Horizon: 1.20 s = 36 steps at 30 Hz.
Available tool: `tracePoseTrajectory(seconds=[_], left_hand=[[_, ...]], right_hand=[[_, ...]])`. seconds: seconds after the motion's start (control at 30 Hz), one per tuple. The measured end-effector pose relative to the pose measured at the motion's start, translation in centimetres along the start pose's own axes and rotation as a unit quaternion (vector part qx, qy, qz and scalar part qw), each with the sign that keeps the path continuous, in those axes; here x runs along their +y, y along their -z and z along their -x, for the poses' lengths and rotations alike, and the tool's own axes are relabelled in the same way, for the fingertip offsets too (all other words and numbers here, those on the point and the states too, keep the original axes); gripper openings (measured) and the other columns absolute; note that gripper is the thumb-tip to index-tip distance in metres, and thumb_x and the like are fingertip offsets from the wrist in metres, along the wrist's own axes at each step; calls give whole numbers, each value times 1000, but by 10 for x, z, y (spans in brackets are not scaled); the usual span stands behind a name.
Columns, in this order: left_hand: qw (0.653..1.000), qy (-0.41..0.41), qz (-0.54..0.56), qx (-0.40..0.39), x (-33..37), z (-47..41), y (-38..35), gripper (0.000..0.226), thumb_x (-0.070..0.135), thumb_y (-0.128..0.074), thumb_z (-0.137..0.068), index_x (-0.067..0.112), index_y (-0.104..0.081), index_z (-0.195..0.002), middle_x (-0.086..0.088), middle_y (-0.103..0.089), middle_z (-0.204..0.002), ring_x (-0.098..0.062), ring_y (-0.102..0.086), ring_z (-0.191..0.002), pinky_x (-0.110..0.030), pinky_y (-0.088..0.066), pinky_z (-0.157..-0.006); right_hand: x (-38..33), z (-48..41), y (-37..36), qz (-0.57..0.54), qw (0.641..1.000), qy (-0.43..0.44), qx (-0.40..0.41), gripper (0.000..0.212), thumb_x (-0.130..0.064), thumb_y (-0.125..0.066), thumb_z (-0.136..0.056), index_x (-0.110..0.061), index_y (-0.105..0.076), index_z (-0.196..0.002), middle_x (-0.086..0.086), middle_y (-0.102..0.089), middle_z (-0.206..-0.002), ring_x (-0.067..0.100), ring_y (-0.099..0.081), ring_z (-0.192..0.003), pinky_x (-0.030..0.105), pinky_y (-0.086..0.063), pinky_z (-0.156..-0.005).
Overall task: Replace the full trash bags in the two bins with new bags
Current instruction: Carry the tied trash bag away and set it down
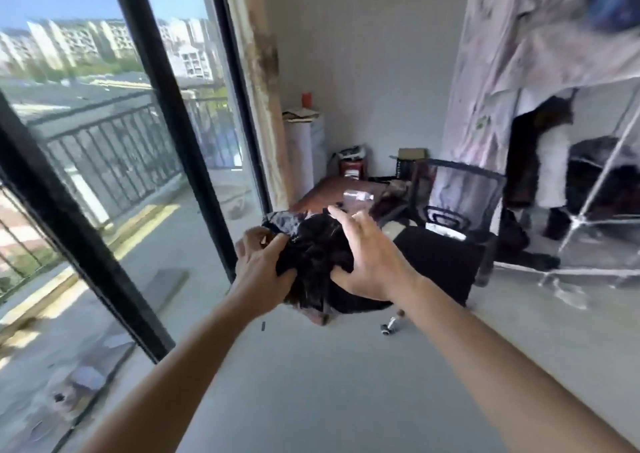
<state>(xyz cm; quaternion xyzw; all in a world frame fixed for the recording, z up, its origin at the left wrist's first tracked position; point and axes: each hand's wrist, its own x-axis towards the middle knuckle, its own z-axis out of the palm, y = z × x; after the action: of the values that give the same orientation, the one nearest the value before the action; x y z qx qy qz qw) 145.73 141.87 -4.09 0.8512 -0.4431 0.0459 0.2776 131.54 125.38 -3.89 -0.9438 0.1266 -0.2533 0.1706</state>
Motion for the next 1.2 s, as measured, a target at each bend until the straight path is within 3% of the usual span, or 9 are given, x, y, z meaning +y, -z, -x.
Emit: tracePoseTrajectory(seconds=[0.1, 0.23, 0.37, 0.53, 0.67, 0.8, 0.93, 1.2], left_hand=[[996, -26, 71, -38, 81, -40, -60, 46, 21, -62, -75, 23, -50, -119, -7, -35, -124, -31, -32, -125, -44, -32, -111], [986, -69, 144, -57, 191, -83, -143, 42, -2, -64, -75, 8, -46, -112, -4, -35, -113, -22, -38, -105, -34, -40, -96], [979, -98, 159, -87, 262, -115, -199, 46, 0, -64, -74, 12, -39, -111, -4, -36, -113, -15, -34, -102, -29, -36, -91], [968, -156, 162, -114, 362, -172, -274, 48, 3, -66, -79, 10, -42, -120, 0, -41, -113, -9, -38, -95, -18, -28, -79], [945, -202, 203, -158, 449, -226, -350, 51, 5, -65, -80, 12, -42, -126, 3, -40, -117, -14, -44, -103, -25, -35, -86], [908, -260, 253, -208, 556, -281, -422, 49, 5, -63, -82, 13, -41, -124, 0, -41, -117, -15, -44, -105, -28, -37, -86], [859, -334, 298, -248, 686, -321, -484, 48, 4, -64, -83, 14, -40, -124, -1, -42, -117, -14, -44, -105, -27, -36, -86], [755, -464, 341, -314, 956, -308, -595, 48, 5, -63, -83, 14, -40, -124, 2, -41, -116, -11, -45, -103, -25, -37, -85]], right_hand=[[86, 30, 44, 34, 999, -40, 7, 103, -41, -66, -73, -25, -8, -156, -2, -33, -121, 13, -44, -101, 30, -49, -90], [204, 70, 105, 81, 993, -84, 12, 110, -50, -65, -74, -18, -1, -157, 2, -34, -125, 18, -43, -114, 26, -43, -99], [280, 97, 149, 100, 988, -118, 24, 109, -53, -66, -76, -14, -4, -158, 3, -35, -127, 19, -42, -117, 28, -41, -100], [389, 131, 196, 126, 974, -180, 51, 97, -41, -65, -85, -15, -6, -158, 7, -26, -143, 26, -52, -114, 32, -51, -81], [487, 158, 243, 146, 959, -235, 67, 92, -39, -61, -88, -19, -5, -157, 6, -18, -154, 27, -45, -130, 34, -53, -89], [576, 182, 314, 183, 930, -307, 79, 89, -39, -58, -91, -24, 0, -157, 2, -10, -160, 28, -37, -139, 42, -52, -95], [647, 222, 401, 237, 888, -377, 113, 85, -36, -55, -94, -20, -1, -158, 1, -5, -163, 24, -28, -145, 38, -45, -106], [773, 372, 545, 280, 781, -510, 228, 81, -34, -55, -93, -17, -8, -157, 5, -11, -163, 24, -19, -149, 41, -36, -114]])
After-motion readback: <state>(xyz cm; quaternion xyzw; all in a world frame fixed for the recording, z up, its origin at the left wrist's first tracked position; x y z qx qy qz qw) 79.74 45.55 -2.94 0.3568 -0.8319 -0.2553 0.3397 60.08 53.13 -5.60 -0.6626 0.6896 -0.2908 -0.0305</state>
